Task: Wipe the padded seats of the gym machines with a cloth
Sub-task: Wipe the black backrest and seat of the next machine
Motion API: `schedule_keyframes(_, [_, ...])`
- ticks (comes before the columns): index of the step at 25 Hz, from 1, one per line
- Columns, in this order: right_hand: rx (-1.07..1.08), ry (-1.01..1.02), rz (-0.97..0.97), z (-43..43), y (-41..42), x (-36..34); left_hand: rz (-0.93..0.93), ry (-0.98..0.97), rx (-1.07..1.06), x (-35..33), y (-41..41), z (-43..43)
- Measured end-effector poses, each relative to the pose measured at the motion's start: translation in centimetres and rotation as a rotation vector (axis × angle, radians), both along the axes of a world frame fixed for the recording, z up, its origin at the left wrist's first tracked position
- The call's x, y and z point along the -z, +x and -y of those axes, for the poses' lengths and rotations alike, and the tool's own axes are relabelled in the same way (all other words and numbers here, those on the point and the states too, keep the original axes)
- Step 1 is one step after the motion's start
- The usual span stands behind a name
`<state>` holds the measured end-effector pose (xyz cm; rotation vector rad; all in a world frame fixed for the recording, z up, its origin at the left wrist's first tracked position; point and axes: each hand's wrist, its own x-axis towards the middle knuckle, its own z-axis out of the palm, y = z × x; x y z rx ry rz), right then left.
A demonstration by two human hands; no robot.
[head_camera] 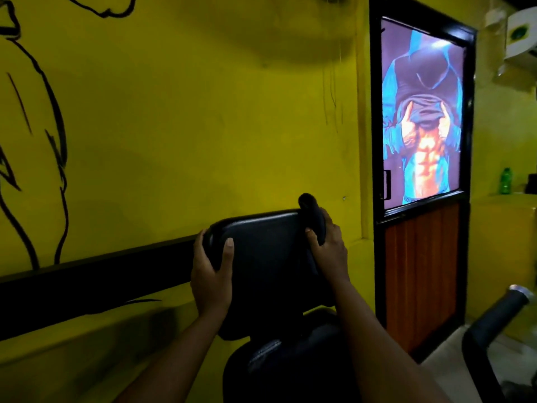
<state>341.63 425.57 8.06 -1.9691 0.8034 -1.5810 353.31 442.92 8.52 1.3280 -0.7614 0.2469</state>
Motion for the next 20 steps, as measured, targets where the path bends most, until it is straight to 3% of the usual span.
schedule_keyframes(7, [0.014, 0.248, -0.053, -4.3, -2.3, 8.0, -0.01, 0.031, -0.027, -0.1, -0.3, -0.2])
schedule_keyframes(14, [0.032, 0.234, -0.04, -2.0, -1.3, 3.3, 0.018, 0.013, -0.013, 0.1, 0.0, 0.0])
schedule_keyframes(20, [0.225, 0.577, -0.044, -8.4, 0.6, 6.3, -0.014, 0.072, 0.039, -0.3, -0.1, -0.5])
